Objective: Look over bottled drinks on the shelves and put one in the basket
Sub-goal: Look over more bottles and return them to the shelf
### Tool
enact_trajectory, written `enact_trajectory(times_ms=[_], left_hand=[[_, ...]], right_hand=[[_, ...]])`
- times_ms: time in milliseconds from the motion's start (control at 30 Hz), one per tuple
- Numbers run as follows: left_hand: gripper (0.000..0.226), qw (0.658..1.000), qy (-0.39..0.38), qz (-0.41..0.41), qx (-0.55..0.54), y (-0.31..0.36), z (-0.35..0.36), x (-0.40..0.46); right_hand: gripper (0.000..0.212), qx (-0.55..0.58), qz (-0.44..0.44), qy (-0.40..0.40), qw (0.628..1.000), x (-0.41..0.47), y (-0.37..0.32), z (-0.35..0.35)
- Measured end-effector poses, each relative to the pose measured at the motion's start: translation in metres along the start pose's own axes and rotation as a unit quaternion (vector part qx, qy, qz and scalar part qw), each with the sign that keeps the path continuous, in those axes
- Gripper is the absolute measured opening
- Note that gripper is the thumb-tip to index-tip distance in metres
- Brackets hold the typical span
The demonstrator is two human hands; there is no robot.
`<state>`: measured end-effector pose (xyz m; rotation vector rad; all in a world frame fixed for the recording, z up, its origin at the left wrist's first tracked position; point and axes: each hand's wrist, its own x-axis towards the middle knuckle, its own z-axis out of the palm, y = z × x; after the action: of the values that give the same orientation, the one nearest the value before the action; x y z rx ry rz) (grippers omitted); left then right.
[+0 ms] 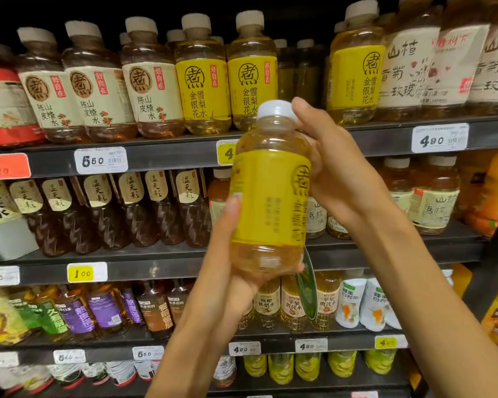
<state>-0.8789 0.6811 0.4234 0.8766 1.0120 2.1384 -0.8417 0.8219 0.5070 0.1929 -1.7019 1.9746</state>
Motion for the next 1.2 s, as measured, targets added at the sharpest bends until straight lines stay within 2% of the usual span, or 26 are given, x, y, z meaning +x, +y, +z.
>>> enact_trajectory(times_ms=[67, 167, 233, 333, 400, 467, 567, 633, 733, 800, 900, 1033, 1133, 1200], left_hand=[[0.074, 0.99, -0.067, -0.059, -0.107, 0.004, 0.0, -0.002], [0.076, 0.977, -0.119, -0.109, -0.14, -0.001, 0.0, -0.003], [0.075, 0.984, -0.099, -0.107, -0.104, -0.003, -0.003, -0.002], [0.066, 0.999, -0.011, -0.045, 0.006, 0.002, -0.01, 0.001], [0.064, 0.998, -0.011, -0.013, 0.063, 0.006, -0.009, 0.001], [0.067, 0.995, -0.029, -0.031, 0.088, 0.008, -0.004, -0.001], [0.078, 0.997, -0.038, -0.068, 0.001, 0.01, -0.003, -0.004], [0.083, 0.989, -0.067, -0.097, -0.085, 0.017, -0.001, -0.009], [0.07, 0.968, -0.128, -0.131, -0.17, 0.031, 0.003, -0.015], [0.064, 0.955, -0.137, -0.148, -0.217, 0.037, 0.005, -0.017], [0.063, 0.952, -0.117, -0.155, -0.237, 0.04, 0.006, -0.018], [0.068, 0.954, -0.095, -0.161, -0.236, 0.039, 0.004, -0.018], [0.062, 0.961, -0.086, -0.155, -0.214, 0.035, 0.003, -0.017], [0.066, 0.964, -0.078, -0.149, -0.207, 0.032, 0.003, -0.016]], right_hand=[[0.041, 0.067, 0.011, -0.029, 0.997, -0.001, 0.002, 0.001], [0.036, 0.156, 0.015, -0.069, 0.985, 0.0, 0.004, 0.008], [0.031, 0.156, -0.004, -0.067, 0.985, 0.001, 0.001, 0.009], [0.028, 0.066, -0.031, -0.033, 0.997, 0.0, -0.005, 0.009], [0.031, 0.015, -0.035, -0.007, 0.999, -0.001, -0.008, 0.01], [0.028, 0.004, -0.002, 0.005, 1.0, 0.001, -0.009, 0.011], [0.017, -0.007, 0.049, 0.011, 0.999, 0.007, -0.007, 0.01], [0.02, 0.011, 0.075, 0.01, 0.997, 0.009, -0.004, 0.007], [0.029, 0.043, 0.116, -0.039, 0.992, 0.011, 0.005, 0.004], [0.032, 0.069, 0.161, -0.05, 0.983, 0.013, 0.013, 0.004], [0.036, 0.099, 0.209, -0.045, 0.972, 0.015, 0.024, 0.004], [0.038, 0.114, 0.223, -0.052, 0.967, 0.014, 0.03, 0.004], [0.042, 0.09, 0.21, -0.035, 0.973, 0.015, 0.028, 0.005], [0.047, 0.058, 0.174, -0.025, 0.983, 0.015, 0.025, 0.006]])
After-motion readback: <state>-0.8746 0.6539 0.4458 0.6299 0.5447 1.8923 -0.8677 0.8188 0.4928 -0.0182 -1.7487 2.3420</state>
